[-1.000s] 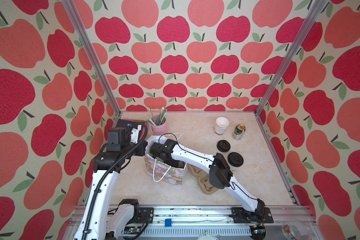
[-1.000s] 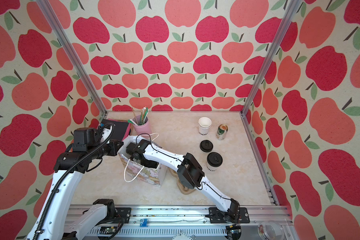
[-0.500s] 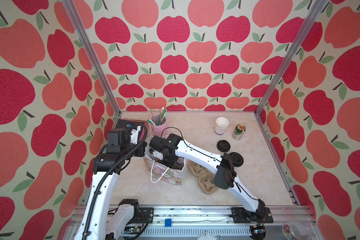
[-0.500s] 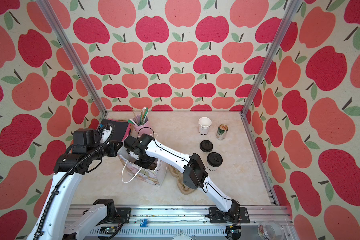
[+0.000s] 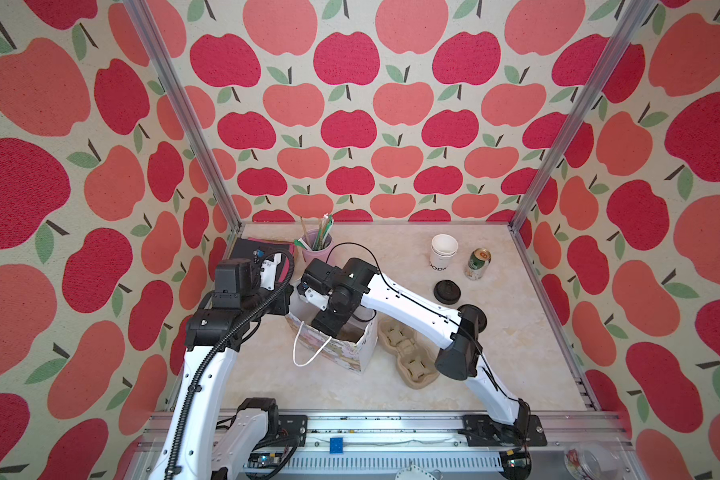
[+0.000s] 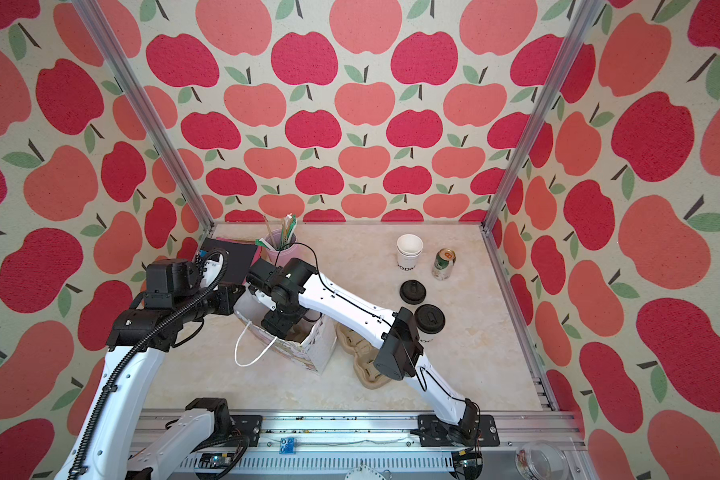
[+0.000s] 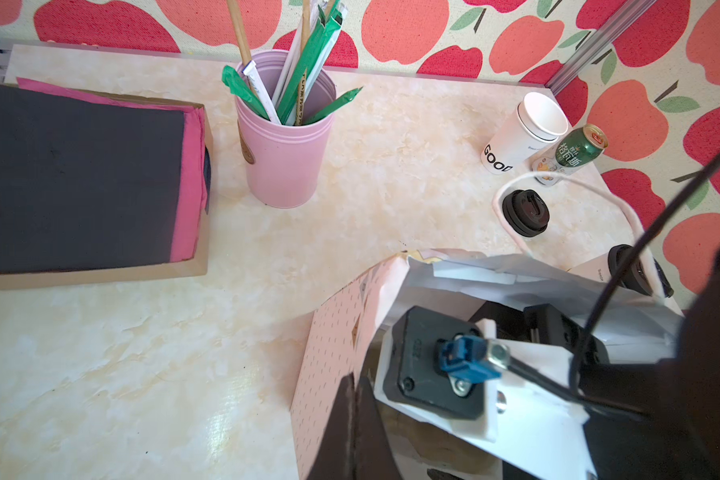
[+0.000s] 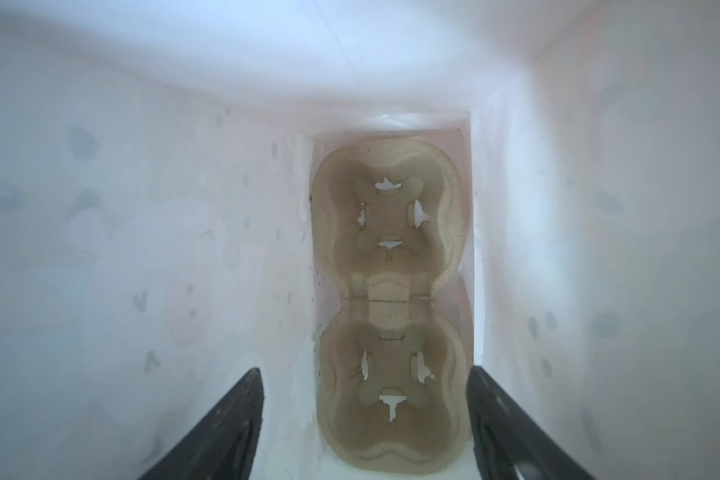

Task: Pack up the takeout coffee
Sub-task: 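Raise the open right gripper up out of the gift bag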

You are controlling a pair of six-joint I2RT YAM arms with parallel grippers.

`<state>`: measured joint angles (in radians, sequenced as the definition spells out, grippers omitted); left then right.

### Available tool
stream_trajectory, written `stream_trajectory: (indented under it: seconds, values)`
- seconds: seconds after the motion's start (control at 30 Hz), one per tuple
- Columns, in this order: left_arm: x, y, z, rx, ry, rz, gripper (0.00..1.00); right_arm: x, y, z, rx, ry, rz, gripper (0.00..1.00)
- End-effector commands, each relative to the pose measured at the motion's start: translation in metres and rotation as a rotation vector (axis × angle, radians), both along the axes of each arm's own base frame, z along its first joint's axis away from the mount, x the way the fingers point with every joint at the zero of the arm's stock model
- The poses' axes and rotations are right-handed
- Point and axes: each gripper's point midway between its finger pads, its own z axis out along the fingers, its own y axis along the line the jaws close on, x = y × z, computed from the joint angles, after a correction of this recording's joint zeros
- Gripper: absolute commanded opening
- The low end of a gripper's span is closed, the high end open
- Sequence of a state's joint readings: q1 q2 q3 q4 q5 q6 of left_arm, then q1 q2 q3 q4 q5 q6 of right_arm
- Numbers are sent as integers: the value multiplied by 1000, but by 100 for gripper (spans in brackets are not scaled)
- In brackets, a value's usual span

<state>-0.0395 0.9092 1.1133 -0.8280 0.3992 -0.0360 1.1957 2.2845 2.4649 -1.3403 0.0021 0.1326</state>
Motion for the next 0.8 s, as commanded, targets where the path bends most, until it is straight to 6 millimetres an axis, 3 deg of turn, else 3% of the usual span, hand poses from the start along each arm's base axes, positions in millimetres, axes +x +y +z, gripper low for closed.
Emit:
stream_trajectory:
  seconds: [0.0, 0.27, 0.53, 0.63, 0.77]
  values:
    - [-2, 4, -2, 10, -3, 19, 0, 4, 2, 45, 111, -60, -13, 80]
    - [-2, 5, -1, 9, 0, 26, 0, 4, 0, 81, 203, -111, 11, 83]
    - [-3, 7, 1, 15, 8, 36, 0, 0, 4, 97, 281, -121, 31, 84]
    - [-5, 8, 0, 24, 14, 40, 0, 1, -3, 114, 308, -153, 25, 84]
    - [-7, 9, -2, 25, 16, 46, 0, 1, -20, 155, 388, -223, 4, 84]
